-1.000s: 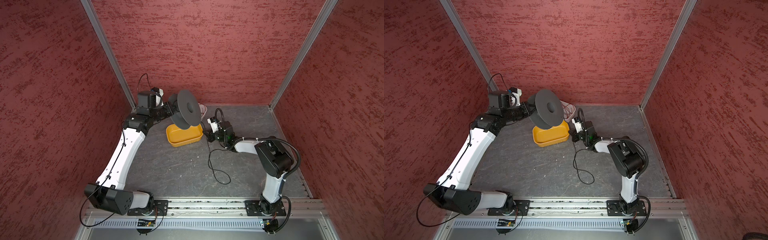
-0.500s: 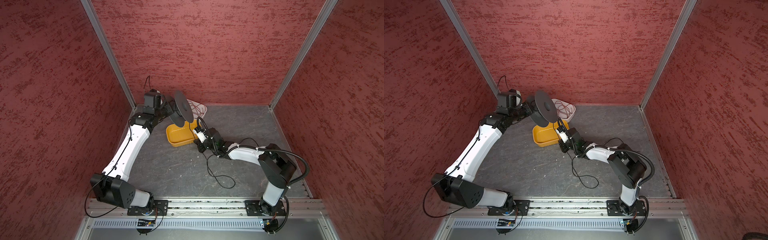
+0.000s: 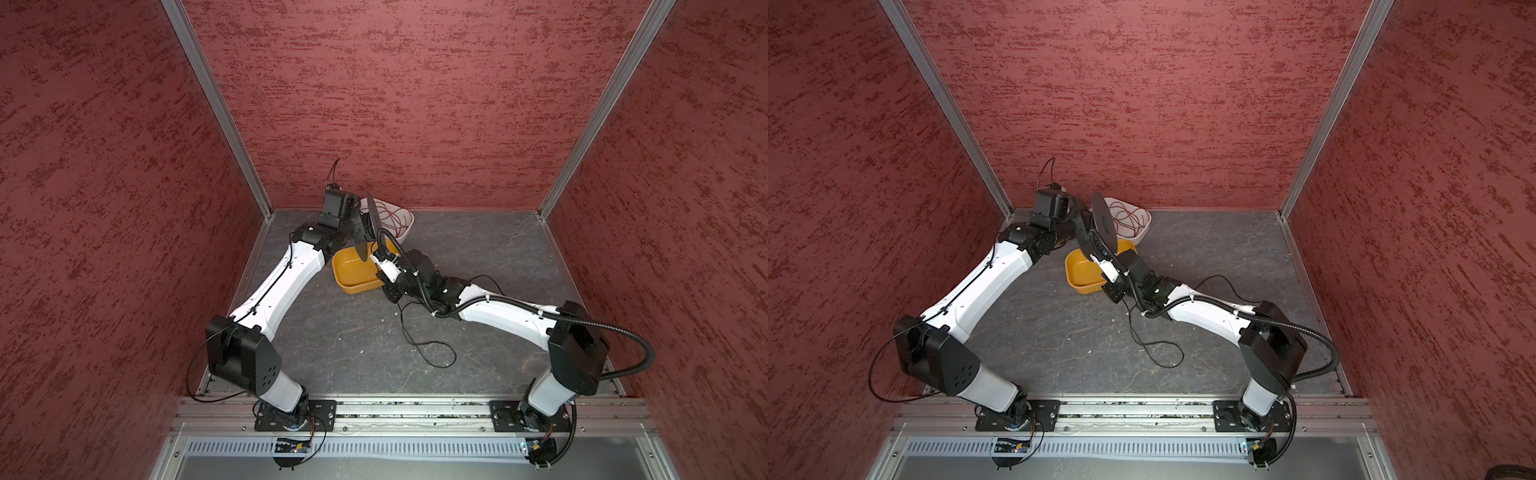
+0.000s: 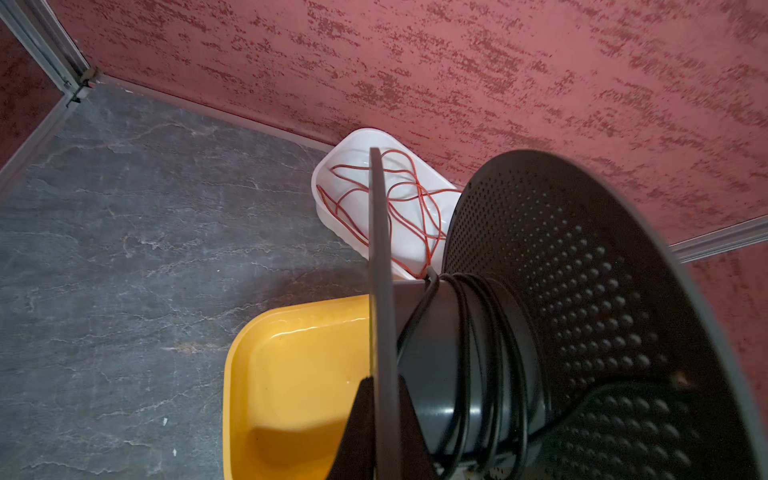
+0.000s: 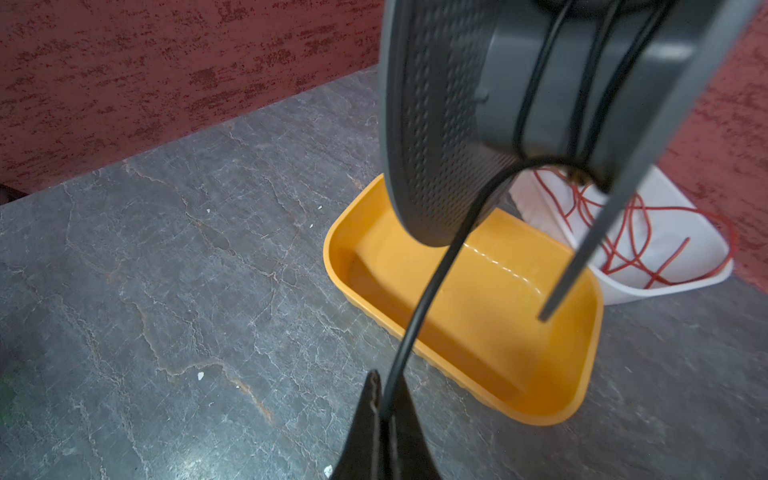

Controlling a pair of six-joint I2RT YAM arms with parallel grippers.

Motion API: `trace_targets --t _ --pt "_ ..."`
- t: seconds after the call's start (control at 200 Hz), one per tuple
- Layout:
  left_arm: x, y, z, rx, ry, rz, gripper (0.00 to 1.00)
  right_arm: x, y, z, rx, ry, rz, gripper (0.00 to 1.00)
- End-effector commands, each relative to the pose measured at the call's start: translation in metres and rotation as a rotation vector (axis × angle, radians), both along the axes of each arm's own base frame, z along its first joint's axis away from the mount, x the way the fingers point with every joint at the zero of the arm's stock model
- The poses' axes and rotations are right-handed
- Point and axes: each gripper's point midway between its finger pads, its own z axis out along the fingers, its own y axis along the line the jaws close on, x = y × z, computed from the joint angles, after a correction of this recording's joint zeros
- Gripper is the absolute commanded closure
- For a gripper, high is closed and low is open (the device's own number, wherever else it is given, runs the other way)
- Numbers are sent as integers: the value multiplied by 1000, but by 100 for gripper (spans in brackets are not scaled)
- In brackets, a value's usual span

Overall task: Wrap the cables
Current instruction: 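Raise the cable over the spool toward the left gripper with the right gripper, then draw the cable around the hub and back toward the robot with the right gripper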

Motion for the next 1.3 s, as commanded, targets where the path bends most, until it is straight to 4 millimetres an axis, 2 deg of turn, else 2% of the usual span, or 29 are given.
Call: trace_targets --t 0.0,0.326,0.611,0.756,0.942,1.293 --pt "3 1 27 114 -72 5 100 13 -14 35 -16 -96 -82 100" --pt "-14 -16 18 316 -45 -85 100 40 -36 68 -26 -219 -262 100" --pt "-31 -31 17 339 -41 -190 100 62 -59 98 26 -267 -384 100" --pt "-38 -38 18 370 -56 -236 100 67 -61 109 61 -259 -380 100" --pt "-45 -47 14 454 -63 -295 100 74 -66 115 55 -257 -381 97" --pt "-60 -62 16 507 -82 -365 100 103 -101 109 -3 -207 -422 88"
